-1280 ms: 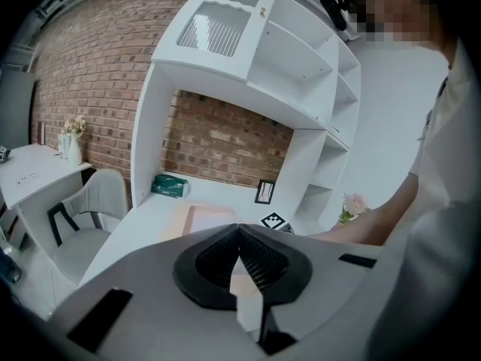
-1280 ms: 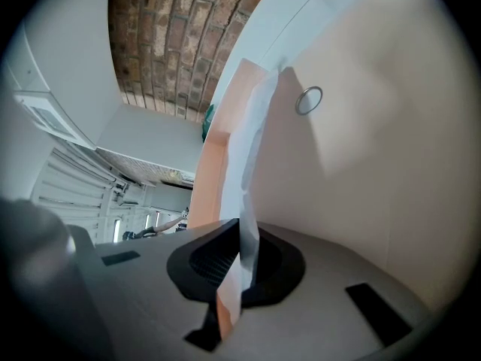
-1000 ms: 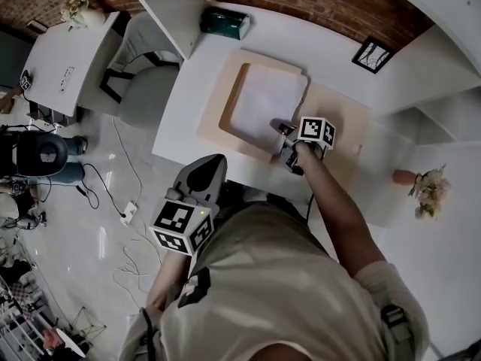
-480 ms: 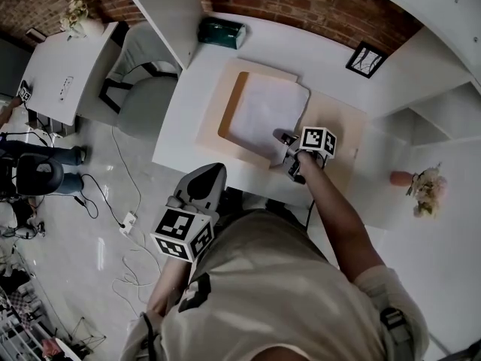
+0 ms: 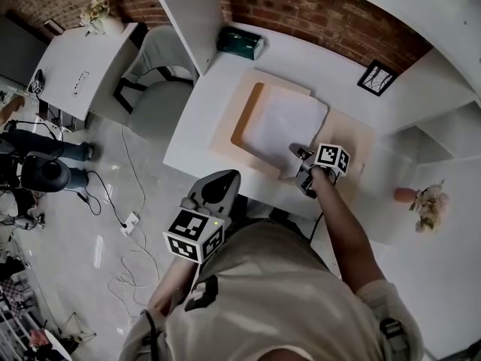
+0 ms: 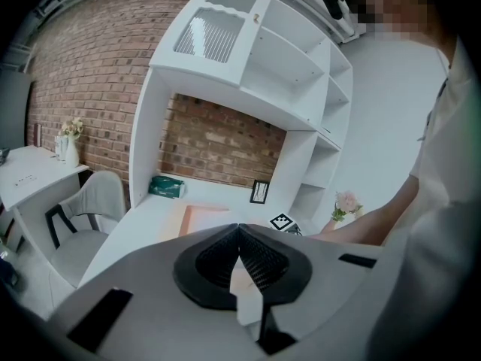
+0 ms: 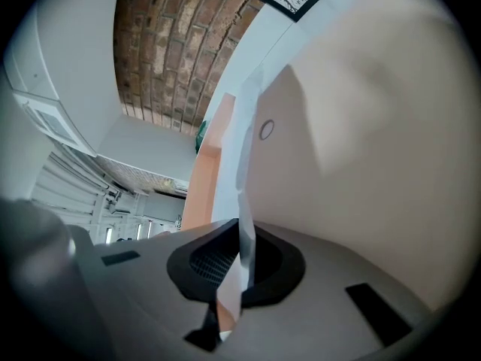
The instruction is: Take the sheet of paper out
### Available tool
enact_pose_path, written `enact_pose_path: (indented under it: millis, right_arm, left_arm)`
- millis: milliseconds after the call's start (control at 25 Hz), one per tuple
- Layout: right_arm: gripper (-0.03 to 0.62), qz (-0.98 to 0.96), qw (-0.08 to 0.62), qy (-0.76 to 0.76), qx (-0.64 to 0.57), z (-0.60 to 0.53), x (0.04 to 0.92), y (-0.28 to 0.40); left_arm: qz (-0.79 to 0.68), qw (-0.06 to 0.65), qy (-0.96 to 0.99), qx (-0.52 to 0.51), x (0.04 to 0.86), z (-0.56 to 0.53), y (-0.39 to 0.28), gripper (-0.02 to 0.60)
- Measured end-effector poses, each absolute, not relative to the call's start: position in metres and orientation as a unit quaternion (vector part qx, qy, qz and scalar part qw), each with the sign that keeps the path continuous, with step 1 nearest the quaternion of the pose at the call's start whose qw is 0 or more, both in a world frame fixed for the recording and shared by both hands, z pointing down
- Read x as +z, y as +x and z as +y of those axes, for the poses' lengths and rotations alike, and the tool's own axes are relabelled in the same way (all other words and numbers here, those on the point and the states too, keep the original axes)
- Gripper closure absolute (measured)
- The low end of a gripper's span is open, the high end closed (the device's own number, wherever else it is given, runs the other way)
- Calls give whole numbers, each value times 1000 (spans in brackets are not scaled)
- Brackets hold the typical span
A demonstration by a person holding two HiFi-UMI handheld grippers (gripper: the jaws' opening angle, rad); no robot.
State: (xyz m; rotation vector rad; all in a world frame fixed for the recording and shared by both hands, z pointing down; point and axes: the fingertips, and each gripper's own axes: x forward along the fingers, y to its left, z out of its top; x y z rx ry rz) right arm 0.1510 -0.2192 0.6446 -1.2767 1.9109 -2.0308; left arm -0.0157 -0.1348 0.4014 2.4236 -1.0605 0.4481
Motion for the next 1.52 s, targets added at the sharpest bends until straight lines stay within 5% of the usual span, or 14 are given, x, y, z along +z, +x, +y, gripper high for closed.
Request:
enact_pose_path:
  millis: [1520]
  right_arm:
    - [568,629,71,-367,-682,-189,639,213]
  left_arm:
    - [-428,233,856,171,404,-95,53,565]
